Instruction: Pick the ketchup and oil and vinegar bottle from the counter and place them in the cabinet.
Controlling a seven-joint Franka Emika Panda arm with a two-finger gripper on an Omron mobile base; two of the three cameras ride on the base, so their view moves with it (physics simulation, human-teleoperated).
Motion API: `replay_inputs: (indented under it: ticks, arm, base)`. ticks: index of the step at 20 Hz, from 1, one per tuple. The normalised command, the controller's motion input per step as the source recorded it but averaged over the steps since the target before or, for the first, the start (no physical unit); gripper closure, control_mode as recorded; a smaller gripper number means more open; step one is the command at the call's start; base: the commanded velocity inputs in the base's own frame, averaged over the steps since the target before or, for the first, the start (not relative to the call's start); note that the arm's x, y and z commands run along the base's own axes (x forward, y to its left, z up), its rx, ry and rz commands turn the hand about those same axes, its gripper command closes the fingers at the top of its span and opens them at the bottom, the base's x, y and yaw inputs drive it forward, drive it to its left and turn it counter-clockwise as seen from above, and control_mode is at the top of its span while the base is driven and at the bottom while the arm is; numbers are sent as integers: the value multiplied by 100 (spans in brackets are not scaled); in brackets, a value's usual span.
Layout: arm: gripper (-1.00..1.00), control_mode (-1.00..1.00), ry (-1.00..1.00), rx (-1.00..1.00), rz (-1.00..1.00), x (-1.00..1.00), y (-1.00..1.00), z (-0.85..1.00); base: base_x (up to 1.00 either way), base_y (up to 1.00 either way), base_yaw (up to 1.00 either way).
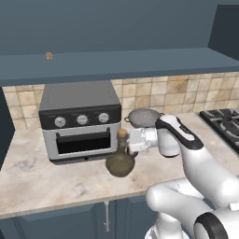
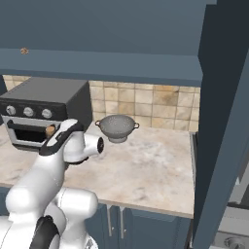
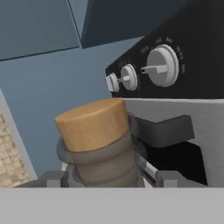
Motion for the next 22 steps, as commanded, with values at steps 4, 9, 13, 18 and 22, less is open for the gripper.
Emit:
replay_inputs:
  ticks: [4, 9, 13, 18, 22]
  arm:
    - [100, -100, -3, 9, -6, -30, -1, 94]
    - [100, -100, -1, 9, -6, -46, -15, 100]
    - [100, -100, -2, 3, -13, -56, -21, 100]
    - [100, -100, -4, 1, -18, -64, -30, 94]
    - [100, -100, -8, 0, -18, -67, -33, 85]
  base:
    - [0, 0, 0]
    - [0, 0, 0]
    - [0, 0, 0]
    - [0, 0, 0]
    - [0, 0, 0]
